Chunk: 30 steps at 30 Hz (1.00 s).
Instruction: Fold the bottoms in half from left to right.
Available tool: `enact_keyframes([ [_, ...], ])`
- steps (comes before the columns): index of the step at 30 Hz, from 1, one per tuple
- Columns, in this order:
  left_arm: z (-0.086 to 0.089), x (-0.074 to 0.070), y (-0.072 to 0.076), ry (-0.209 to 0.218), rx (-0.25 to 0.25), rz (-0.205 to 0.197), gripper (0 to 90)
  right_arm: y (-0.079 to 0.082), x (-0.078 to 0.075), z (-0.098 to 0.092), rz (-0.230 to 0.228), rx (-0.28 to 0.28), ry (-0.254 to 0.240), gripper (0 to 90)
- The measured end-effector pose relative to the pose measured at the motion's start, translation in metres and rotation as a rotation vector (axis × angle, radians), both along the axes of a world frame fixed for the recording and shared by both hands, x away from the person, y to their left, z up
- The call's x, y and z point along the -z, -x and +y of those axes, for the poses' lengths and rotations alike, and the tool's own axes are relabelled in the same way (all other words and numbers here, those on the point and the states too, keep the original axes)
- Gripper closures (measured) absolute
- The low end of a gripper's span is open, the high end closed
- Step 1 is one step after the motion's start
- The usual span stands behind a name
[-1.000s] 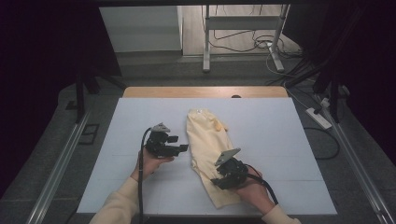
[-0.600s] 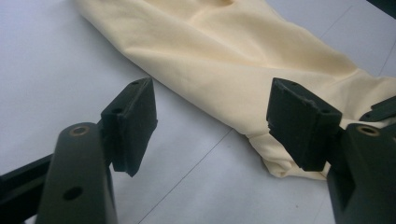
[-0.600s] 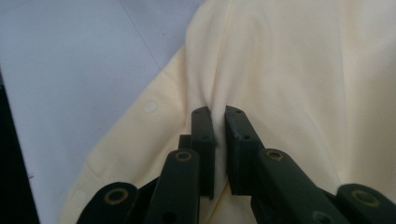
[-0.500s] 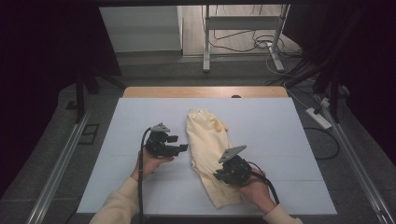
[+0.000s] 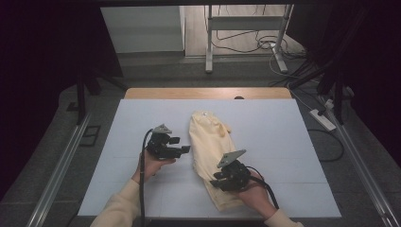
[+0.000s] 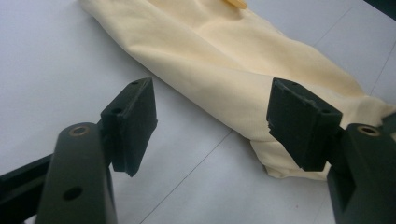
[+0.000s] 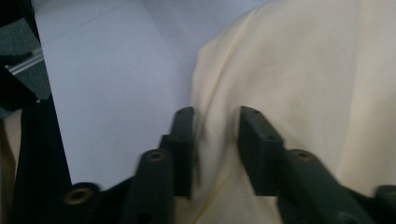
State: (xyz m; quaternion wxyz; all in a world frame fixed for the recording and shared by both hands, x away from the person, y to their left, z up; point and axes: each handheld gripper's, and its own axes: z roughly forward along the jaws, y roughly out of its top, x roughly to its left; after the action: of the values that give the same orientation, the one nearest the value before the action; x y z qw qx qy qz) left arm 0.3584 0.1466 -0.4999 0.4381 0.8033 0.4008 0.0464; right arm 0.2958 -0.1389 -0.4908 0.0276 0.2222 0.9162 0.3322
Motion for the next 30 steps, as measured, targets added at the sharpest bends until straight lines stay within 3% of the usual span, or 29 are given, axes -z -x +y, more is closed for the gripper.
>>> enact_keyframes([
  [6,-0.001,0.0,0.0,-0.004,0.004,0.0,31.9,-0.01,-0.009,-0.016,-0.04,0.063,-0.056,43.5],
  [12,-0.001,0.0,0.0,-0.003,0.007,-0.001,31.8,-0.023,-0.009,-0.035,-0.064,0.157,-0.07,40.6],
  [21,-0.001,0.001,0.0,-0.004,0.008,0.001,31.5,-0.035,-0.003,-0.051,-0.052,0.236,-0.047,37.8],
  [30,-0.001,-0.001,0.001,-0.003,0.009,-0.003,31.3,-0.036,0.0,-0.054,-0.046,0.254,-0.014,36.7],
])
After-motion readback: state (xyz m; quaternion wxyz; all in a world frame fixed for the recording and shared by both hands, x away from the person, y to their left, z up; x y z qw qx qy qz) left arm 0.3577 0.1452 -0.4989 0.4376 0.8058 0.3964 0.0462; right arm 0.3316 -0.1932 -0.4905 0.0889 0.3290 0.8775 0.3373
